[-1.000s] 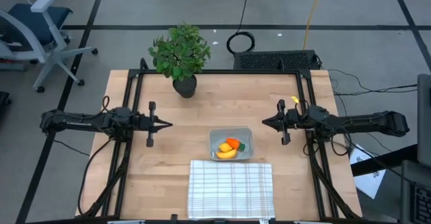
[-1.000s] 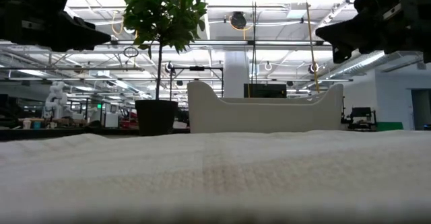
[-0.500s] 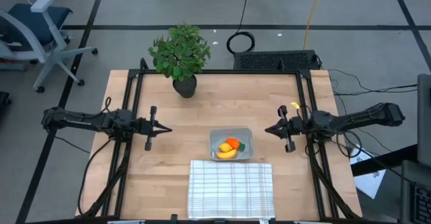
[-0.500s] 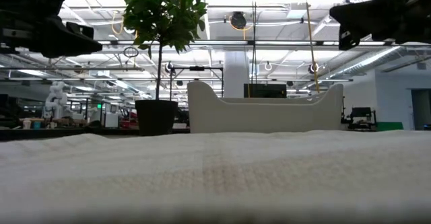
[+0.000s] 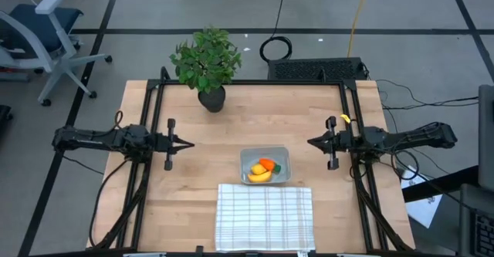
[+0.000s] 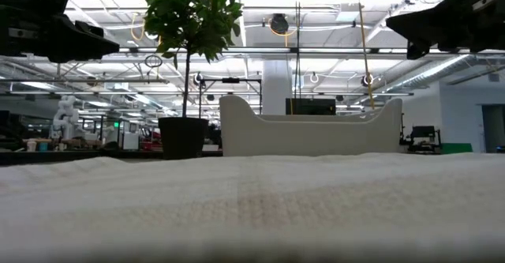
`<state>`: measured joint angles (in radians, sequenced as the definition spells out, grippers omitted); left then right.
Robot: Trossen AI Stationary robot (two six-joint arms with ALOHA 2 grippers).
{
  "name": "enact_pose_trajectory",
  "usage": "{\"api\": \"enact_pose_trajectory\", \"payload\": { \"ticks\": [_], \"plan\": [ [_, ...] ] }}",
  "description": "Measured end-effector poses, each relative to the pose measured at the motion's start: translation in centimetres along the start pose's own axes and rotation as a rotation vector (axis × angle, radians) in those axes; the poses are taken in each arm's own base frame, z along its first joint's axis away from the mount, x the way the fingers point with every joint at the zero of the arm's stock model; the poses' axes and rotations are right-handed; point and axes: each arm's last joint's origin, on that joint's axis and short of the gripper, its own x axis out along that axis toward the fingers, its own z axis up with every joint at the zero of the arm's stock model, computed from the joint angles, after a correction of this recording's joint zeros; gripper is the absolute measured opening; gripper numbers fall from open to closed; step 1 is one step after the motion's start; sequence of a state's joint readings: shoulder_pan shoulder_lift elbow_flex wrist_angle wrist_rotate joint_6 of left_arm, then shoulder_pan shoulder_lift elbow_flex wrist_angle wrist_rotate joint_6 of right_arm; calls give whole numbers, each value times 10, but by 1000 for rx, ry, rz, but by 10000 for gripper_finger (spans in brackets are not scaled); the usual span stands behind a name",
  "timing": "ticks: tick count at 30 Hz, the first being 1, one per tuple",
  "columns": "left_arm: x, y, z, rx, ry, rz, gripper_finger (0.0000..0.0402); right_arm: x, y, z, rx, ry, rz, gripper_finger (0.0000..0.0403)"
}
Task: Pick and placing Produce into tupperware
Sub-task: Return to Home Position
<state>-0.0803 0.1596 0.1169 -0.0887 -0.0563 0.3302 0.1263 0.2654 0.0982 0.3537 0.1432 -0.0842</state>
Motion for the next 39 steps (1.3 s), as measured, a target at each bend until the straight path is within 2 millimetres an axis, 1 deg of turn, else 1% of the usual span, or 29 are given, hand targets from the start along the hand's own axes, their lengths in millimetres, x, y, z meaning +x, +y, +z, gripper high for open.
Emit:
{"api": "enact_pose_trajectory", "payload": {
  "ticks": [9, 14, 18, 22, 29, 32, 39],
  "plan": [
    [0, 3, -3, -10, 26, 23, 0, -2, -6, -4, -44, 49, -103, 0],
    [0, 5, -4, -38, 28, 18, 0, -2, -10, -5, -7, 52, -134, 0],
    [0, 5, -5, -66, 19, -22, 0, -4, -10, -5, 21, 53, -131, 0],
    [0, 6, -5, -91, 22, -14, 0, -5, -8, -5, 47, 50, -55, 0],
    [-1, 8, -8, -147, 56, 37, 0, -7, -8, -10, 80, 92, -54, 0],
    [-1, 9, -8, -147, 62, 52, 0, -7, -8, -14, 81, 103, -57, 0],
    [-1, 9, -8, -144, 66, 51, 0, -7, -8, -14, 81, 102, -58, 0]
  ]
}}
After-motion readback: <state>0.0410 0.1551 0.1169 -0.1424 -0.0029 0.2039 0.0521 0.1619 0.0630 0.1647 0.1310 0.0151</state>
